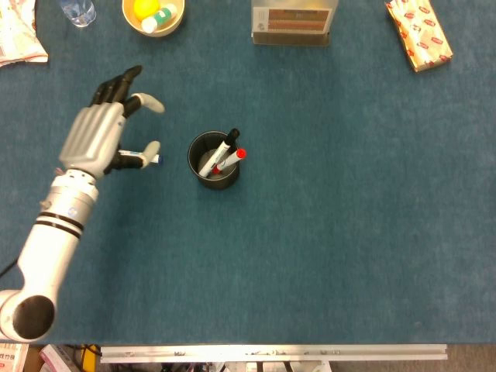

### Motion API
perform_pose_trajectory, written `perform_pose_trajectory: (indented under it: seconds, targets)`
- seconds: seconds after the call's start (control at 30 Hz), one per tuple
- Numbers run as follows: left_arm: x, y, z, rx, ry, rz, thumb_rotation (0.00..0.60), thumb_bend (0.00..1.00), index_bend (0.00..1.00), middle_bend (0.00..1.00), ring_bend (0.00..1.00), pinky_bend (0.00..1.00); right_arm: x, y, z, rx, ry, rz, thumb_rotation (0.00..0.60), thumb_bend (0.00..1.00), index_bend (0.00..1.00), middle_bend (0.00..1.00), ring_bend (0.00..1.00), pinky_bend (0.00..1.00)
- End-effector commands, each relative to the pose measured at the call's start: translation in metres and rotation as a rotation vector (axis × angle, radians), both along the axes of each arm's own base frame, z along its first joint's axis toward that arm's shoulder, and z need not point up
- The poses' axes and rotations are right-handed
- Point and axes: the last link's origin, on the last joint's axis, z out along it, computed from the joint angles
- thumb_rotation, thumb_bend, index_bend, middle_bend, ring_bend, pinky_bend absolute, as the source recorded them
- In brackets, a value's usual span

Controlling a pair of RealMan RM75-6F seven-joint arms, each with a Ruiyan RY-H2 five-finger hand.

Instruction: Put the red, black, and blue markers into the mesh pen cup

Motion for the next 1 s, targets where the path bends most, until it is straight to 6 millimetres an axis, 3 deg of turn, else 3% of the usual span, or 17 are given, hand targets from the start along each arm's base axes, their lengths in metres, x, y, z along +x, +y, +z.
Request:
perform_pose_trajectory:
  seconds: [0.03,0.27,0.5,1.0]
  targets:
    - [-0.005,0.002,0.008,-0.051,0.087,0.019,0.6,0.35,0.33,0.0,0.0,0.02,0.0,0.0,0.0,-0.001,0.0,0.0,0.6,0.0,0.14,0.17,0.13,0.3]
    - [-0.018,-0.001,0.009,-0.137,0.21,0.061,0.6,0.36,0.32,0.0,0.0,0.01,0.003,0.0,0.003,-0.007,0.005,0.012,0.6,0.0,0.14,0.17,0.13,0.3]
    - [-0.032,-0.003,-0.005,-0.207,0.315,0.06,0.6,0.36,0.31,0.0,0.0,0.01,0.01,-0.002,0.004,-0.003,0.021,0.033,0.6,0.0,0.14,0.18,0.13,0.3]
    - [-0.048,0.004,-0.042,-0.231,0.333,0.016,0.6,0.36,0.32,0.0,0.0,0.01,0.005,-0.001,0.005,-0.003,0.022,0.015,0.6,0.0,0.14,0.17,0.13,0.3]
